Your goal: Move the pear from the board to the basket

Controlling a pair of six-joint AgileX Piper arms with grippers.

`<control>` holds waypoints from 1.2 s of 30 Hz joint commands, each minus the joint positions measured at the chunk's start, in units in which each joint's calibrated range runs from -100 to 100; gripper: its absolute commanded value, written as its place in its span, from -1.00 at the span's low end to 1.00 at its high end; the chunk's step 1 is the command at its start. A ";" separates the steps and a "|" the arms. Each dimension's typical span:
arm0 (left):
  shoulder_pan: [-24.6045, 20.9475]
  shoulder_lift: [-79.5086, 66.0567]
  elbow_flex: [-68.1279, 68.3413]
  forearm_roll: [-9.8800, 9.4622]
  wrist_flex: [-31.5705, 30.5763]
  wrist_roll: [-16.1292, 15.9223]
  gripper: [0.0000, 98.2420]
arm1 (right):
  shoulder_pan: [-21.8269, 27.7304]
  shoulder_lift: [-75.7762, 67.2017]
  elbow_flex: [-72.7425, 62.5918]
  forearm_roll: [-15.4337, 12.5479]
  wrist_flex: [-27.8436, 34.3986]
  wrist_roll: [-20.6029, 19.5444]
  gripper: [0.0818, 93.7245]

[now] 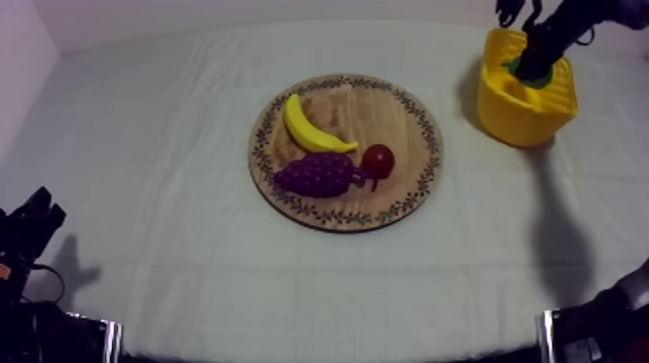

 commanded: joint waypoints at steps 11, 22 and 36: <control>-0.03 -0.04 0.00 0.01 -0.01 0.00 -1.00 | -1.31 3.58 1.82 2.18 -6.66 -3.88 0.21; -0.03 -0.04 0.00 0.01 -0.01 0.00 -1.00 | -1.76 -12.34 18.05 4.05 -15.74 -10.49 -0.93; -0.03 -0.04 0.00 0.01 -0.01 0.00 -1.00 | 1.68 -49.82 46.03 -1.70 -25.52 -18.72 -0.95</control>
